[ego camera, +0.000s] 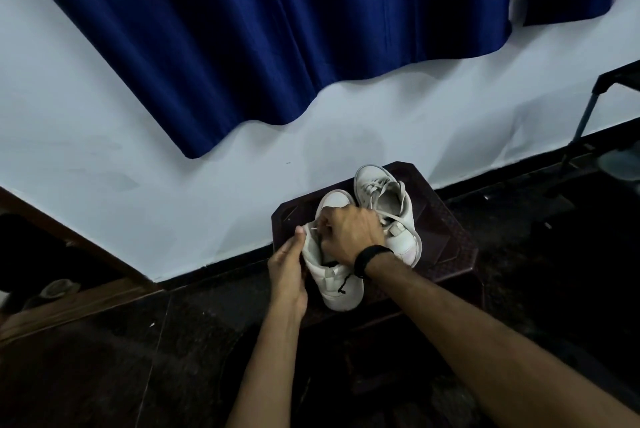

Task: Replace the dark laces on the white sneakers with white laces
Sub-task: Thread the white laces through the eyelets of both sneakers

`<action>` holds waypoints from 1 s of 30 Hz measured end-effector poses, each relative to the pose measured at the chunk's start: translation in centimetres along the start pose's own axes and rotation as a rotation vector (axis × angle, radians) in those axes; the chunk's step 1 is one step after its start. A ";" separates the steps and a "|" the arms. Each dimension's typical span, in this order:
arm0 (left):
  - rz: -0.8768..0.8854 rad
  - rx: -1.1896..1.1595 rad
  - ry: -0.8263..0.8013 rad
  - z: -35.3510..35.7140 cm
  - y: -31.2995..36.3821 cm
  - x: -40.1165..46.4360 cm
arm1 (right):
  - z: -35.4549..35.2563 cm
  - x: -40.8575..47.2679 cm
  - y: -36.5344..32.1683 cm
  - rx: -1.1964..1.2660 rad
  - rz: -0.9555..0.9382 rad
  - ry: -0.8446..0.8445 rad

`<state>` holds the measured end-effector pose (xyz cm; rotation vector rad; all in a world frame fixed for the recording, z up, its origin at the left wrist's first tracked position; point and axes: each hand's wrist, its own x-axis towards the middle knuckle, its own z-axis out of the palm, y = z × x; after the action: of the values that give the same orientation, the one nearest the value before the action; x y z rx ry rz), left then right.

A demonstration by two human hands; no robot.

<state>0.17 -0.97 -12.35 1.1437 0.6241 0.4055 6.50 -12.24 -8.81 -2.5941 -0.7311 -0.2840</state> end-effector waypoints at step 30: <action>-0.113 -0.023 0.221 -9.0 6.9 1.9 | 1.1 -0.2 0.2 -0.251 -0.044 0.111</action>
<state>-4.10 9.10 -8.82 1.0436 0.8711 0.4447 6.56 -11.99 -9.89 -2.7703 -0.7563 -0.5620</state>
